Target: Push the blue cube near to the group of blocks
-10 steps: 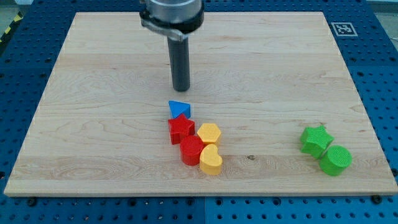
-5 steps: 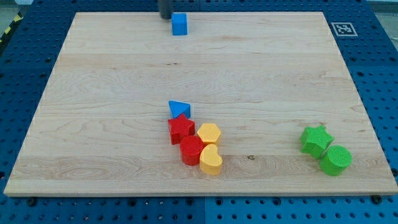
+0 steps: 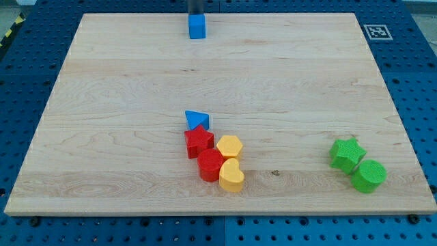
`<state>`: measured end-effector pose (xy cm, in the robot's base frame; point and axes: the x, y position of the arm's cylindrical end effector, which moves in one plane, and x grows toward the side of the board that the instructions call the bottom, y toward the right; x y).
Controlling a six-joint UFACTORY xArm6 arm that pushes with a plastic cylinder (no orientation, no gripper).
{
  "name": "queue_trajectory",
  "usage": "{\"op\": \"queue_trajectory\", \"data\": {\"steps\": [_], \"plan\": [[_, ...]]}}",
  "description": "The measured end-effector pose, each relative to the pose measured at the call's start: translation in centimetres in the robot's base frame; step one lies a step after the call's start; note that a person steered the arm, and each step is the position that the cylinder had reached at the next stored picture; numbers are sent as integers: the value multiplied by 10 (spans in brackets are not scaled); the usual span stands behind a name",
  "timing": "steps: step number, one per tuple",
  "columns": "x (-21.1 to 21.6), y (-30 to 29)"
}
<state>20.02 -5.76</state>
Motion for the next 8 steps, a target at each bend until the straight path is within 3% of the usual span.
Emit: {"op": "queue_trajectory", "data": {"steps": [1, 3, 4, 5, 7, 8], "plan": [[2, 0], [51, 0], [82, 18], [87, 60], [134, 73], [133, 70]]}}
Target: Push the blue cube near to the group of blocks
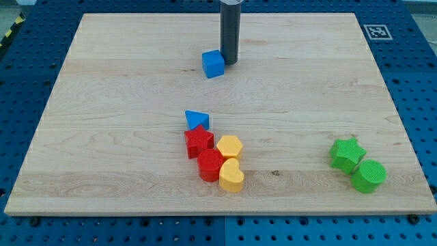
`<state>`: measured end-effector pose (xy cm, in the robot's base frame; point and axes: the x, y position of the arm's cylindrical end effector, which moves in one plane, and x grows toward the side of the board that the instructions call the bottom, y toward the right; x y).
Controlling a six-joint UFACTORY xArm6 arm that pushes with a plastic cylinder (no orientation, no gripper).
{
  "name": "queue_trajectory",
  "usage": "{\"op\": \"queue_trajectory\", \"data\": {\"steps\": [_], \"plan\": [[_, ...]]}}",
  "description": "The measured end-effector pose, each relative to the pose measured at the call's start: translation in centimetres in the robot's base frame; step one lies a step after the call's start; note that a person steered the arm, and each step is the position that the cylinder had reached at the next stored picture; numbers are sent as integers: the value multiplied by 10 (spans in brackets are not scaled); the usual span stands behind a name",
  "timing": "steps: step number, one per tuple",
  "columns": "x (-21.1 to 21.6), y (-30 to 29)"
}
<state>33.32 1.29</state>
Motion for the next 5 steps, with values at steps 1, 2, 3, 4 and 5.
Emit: {"op": "queue_trajectory", "data": {"steps": [1, 2, 3, 4, 5], "plan": [[-20, -12], [-18, -20], [15, -20], [40, -20], [43, -29]]}}
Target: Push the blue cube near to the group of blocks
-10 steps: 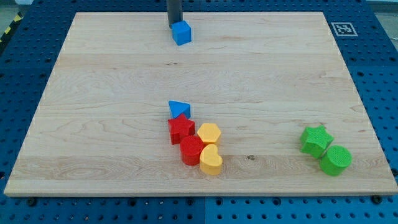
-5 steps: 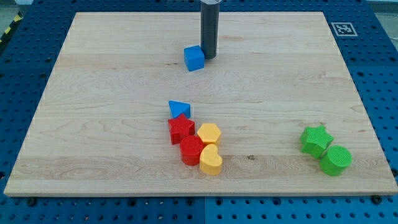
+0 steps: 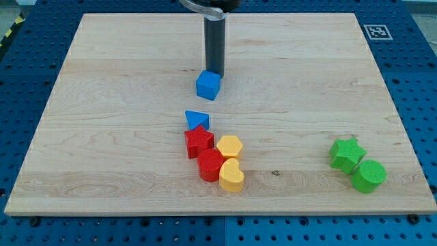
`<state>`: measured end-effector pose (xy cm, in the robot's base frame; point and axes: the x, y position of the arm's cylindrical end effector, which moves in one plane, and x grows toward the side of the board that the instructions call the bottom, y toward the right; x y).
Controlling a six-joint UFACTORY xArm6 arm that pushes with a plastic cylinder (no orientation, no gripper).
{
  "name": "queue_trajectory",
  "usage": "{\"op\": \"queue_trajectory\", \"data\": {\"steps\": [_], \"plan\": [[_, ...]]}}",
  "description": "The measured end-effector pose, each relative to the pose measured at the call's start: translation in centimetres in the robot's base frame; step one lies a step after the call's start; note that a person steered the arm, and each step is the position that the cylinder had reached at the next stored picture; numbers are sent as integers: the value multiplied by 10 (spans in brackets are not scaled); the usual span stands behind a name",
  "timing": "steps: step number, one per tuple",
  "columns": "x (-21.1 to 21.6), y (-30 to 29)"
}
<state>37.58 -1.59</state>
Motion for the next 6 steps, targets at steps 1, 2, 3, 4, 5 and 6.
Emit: {"op": "queue_trajectory", "data": {"steps": [1, 2, 3, 4, 5, 6], "plan": [[4, -9], [26, -9], [44, -9], [57, -9], [73, -9], [89, -9]]}}
